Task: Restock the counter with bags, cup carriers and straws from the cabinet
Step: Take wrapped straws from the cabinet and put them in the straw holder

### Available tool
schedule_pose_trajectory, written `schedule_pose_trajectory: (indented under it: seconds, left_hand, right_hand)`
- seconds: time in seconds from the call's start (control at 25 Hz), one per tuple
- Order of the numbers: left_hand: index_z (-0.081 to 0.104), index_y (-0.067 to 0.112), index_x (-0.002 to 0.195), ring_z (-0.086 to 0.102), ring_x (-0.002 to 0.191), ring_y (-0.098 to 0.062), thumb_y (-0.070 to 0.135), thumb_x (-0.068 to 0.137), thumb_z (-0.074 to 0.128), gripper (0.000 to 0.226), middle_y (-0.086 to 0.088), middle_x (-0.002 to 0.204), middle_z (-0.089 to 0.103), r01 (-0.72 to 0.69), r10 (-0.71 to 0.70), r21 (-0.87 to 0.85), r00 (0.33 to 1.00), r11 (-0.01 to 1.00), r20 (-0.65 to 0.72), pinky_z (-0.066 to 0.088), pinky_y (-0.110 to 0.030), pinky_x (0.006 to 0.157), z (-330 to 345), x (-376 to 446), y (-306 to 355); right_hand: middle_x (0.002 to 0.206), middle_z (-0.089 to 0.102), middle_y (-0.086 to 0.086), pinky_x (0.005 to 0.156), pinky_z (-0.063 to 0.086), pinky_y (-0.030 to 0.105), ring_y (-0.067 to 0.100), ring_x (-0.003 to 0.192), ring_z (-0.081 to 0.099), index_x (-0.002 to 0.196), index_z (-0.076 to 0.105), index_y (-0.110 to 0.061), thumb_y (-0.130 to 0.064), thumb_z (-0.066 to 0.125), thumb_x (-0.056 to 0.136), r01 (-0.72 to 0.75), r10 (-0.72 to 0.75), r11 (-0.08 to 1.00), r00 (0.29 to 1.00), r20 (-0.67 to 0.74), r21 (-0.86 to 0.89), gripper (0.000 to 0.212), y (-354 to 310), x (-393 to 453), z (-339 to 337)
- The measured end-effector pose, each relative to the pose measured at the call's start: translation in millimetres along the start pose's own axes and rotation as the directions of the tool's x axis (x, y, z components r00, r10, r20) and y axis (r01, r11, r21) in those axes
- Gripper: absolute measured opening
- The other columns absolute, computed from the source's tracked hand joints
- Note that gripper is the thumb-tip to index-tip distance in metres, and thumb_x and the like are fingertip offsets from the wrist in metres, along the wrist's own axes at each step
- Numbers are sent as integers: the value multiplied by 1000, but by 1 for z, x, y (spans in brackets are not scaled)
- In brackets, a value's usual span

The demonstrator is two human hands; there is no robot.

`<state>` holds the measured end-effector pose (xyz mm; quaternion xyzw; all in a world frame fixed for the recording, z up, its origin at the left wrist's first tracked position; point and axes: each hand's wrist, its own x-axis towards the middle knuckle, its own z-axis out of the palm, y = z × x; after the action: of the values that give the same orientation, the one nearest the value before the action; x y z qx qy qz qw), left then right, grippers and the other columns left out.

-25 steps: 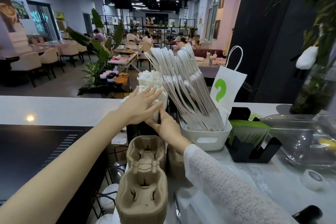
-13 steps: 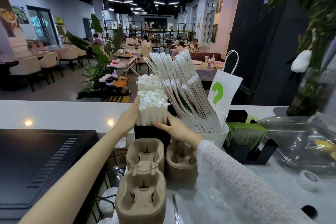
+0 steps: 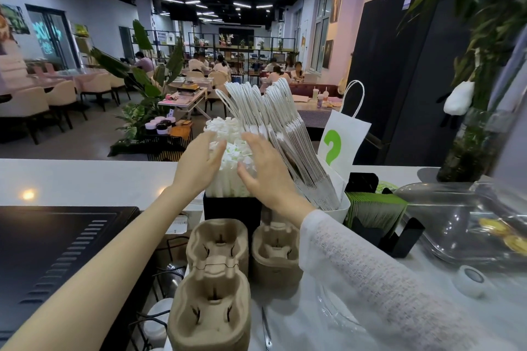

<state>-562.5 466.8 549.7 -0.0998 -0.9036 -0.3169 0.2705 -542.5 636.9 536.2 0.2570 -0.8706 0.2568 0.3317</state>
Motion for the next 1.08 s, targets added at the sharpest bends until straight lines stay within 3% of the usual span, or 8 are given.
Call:
schedule_pose_trajectory:
  seconds: [0.12,0.2,0.32,0.48,0.72,0.92,1.08]
  left_hand:
    - [49,2,133,34,138,-30,35,99,15,58,-17,143,46,-182,114,316,969,931,221,21,-51,115,6,3,9]
    - [32,-2,145,17,147,-31,27,103,14,54,-20,156,26,-168,49,334,940,927,337,10,-50,118,10,0,9]
    - [15,-1,151,4,150,-28,21,105,16,50,-18,160,10,-143,27,312,936,939,350,4,-43,120,14,0,4]
    - [21,3,151,12,149,-26,22,105,18,49,-13,159,20,-124,36,260,947,958,319,7,-40,120,15,1,7]
    - [38,7,145,22,147,-26,23,104,21,46,-8,154,36,-127,32,264,941,956,337,28,-43,114,12,1,8]
    - [38,10,145,23,147,-25,27,104,20,48,-7,153,38,-132,50,218,938,967,344,24,-41,116,9,-1,6]
    - [31,6,147,19,147,-32,21,101,31,49,-13,154,33,-145,46,230,920,962,388,18,-42,116,7,-2,8]
  right_hand:
    - [145,46,14,116,27,35,27,135,41,143,41,-2,-24,42,95,49,-26,994,975,223,-100,53,-8,12,8]
    - [151,38,15,120,17,32,25,142,31,146,36,0,-23,34,99,13,25,992,954,300,-124,52,-9,11,14]
    - [155,33,13,120,11,27,20,146,25,147,34,-1,-21,33,102,-20,52,993,956,290,-113,50,-4,9,15]
    - [152,39,12,119,14,26,19,144,30,145,40,-1,-20,35,101,-34,59,994,966,253,-100,47,-2,5,17]
    - [135,57,14,109,29,31,25,129,48,129,55,-2,-18,38,99,-23,50,991,978,202,-132,39,-10,4,14]
    - [104,66,13,78,44,35,32,98,61,100,64,-6,-25,34,93,-76,144,972,939,312,-221,35,-20,27,-2]
    - [107,64,12,85,49,40,30,100,60,107,60,-8,-22,34,91,-150,177,983,912,371,-101,33,-22,41,7]
